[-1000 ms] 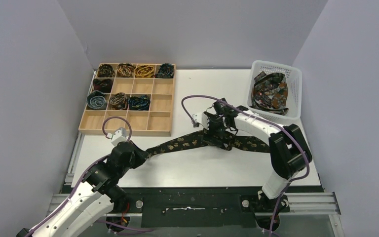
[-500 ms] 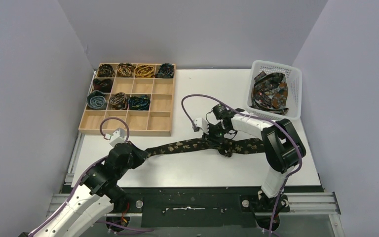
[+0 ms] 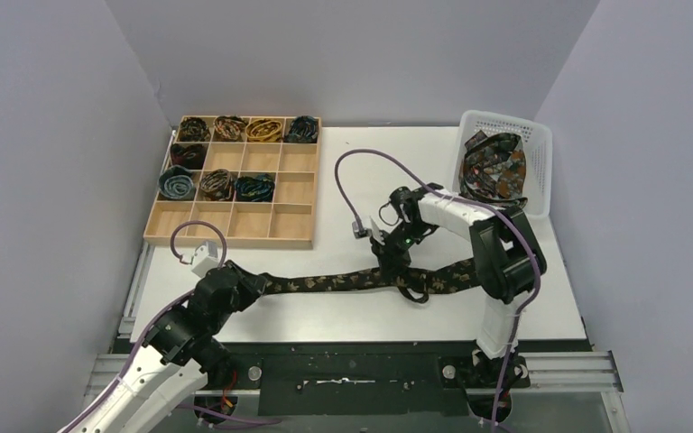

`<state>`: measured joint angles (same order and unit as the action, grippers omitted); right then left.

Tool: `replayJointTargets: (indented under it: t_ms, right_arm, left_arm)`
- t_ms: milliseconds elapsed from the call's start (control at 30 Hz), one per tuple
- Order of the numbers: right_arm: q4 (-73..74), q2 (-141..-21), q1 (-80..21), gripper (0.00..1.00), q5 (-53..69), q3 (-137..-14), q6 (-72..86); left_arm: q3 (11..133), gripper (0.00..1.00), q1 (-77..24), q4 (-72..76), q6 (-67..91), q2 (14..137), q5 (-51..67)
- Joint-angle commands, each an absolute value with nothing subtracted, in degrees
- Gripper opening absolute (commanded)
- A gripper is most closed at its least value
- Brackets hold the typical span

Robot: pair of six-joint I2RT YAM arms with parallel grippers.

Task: Roll the ties
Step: Flatten out the tie at the center of the board.

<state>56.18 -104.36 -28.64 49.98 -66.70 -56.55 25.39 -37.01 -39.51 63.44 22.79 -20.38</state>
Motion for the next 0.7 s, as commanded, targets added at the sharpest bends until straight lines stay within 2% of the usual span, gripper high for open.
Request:
replayJointTargets:
  t_ms: [0,33,67,233,267,300,400,467,500,567,600,633,667]
  right_arm:
    - [60.8,-111.6,-25.4,0.15,51.3,-78.1,-56.6]
    - [60.8,-112.8,-25.1,0.26,49.0,-80.2,-54.9]
    - [59.2,-113.2,-24.6,0.31,46.9,-81.5,-51.8]
    - [52.4,-111.2,-23.2,0.48,38.9,-84.7,-44.1]
    - [50.9,-110.5,-23.0,0.64,37.0,-84.8,-42.8]
    - [49.1,-109.5,-22.8,0.68,34.4,-84.6,-41.0]
    - [43.1,-104.7,-22.9,0.7,26.5,-82.8,-35.7]
    - [36.7,-98.5,-23.1,0.71,24.0,-77.6,-29.8]
    - [30.7,-94.7,-23.4,0.71,21.9,-74.8,-25.7]
    - [21.5,-84.2,-24.4,0.74,17.4,-66.9,-17.5]
    - [18.1,-79.9,-24.7,0.91,15.5,-62.9,-13.3]
    - [14.6,-75.7,-24.7,0.99,12.6,-58.7,-7.6]
    - [12.5,-72.4,-24.5,1.0,8.8,-55.3,0.2]
  left_arm:
    - [24.0,0.25,-36.7,-39.2,66.4,21.9,-24.5]
    - [23.7,0.29,-36.7,-39.1,66.9,22.0,-24.9]
    - [23.4,0.34,-36.7,-39.1,67.4,22.2,-25.2]
    - [25.3,0.57,-36.5,-41.5,67.4,24.0,-26.7]
    - [26.0,0.59,-36.4,-42.1,67.3,24.1,-27.1]
    - [26.6,0.61,-36.4,-42.7,67.4,24.2,-27.6]
    - [28.0,0.69,-36.4,-42.8,67.1,23.8,-27.5]
    - [28.7,0.74,-36.4,-42.3,66.6,23.4,-27.0]
    - [29.0,0.84,-36.4,-42.2,66.3,23.3,-26.6]
    - [29.9,0.87,-36.4,-42.3,65.7,23.1,-26.2]
    - [30.1,0.89,-36.4,-42.0,65.3,23.0,-25.9]
    - [30.3,0.91,-36.4,-41.7,64.8,23.0,-25.5]
    - [30.3,0.93,-36.4,-41.6,64.8,22.9,-24.9]
